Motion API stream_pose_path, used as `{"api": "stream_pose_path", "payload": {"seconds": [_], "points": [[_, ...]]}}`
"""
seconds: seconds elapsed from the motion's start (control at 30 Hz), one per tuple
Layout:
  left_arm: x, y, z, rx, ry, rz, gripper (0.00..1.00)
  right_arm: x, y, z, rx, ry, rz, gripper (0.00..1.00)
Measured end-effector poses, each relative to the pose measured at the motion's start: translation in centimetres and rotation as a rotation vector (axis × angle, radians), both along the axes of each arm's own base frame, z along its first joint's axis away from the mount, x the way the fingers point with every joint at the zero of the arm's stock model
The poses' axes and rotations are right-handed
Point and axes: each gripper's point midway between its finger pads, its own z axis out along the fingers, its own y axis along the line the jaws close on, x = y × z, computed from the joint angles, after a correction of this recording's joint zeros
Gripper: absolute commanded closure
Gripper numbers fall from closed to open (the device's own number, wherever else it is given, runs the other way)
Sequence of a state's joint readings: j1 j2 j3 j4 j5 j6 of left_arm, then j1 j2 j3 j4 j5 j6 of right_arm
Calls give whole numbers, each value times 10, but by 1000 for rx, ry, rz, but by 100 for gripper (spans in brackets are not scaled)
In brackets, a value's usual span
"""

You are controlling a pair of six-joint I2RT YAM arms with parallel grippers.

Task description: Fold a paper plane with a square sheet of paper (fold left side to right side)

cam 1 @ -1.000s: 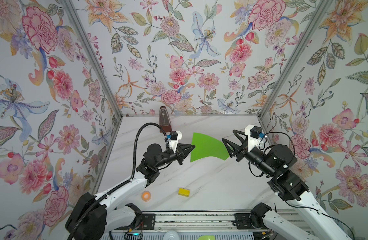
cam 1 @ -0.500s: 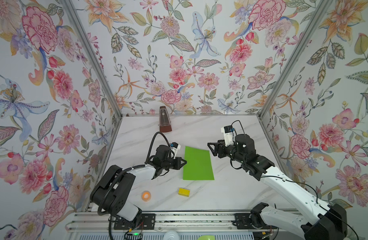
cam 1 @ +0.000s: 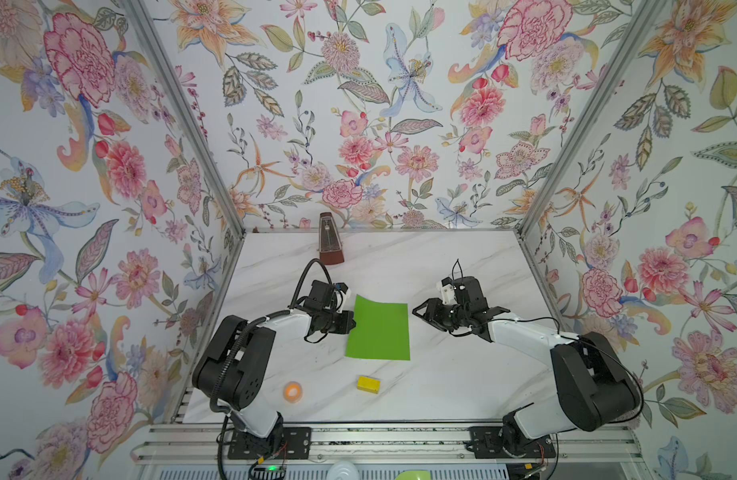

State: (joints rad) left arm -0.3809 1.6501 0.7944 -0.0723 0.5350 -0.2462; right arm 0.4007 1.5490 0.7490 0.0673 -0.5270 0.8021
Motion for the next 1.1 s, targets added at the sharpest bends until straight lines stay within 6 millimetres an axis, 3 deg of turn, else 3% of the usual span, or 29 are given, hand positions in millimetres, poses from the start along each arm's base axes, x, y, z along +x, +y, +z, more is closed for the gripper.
{"api": "stream_pose_path", "payload": {"seconds": [0.1,0.4,0.9,1.1], "points": [[0,2,0,11,2,-9,100,-4,13,-10,55,54,31,64],[-1,9,-6,29,23,-7,100,-13,40,-30,101,135,109,68],[3,13,-3,26,22,3,100,-9,45,-52,95,175,114,76],[2,11,-3,18,26,-1,82,-10,46,-56,97,185,120,79]]}}
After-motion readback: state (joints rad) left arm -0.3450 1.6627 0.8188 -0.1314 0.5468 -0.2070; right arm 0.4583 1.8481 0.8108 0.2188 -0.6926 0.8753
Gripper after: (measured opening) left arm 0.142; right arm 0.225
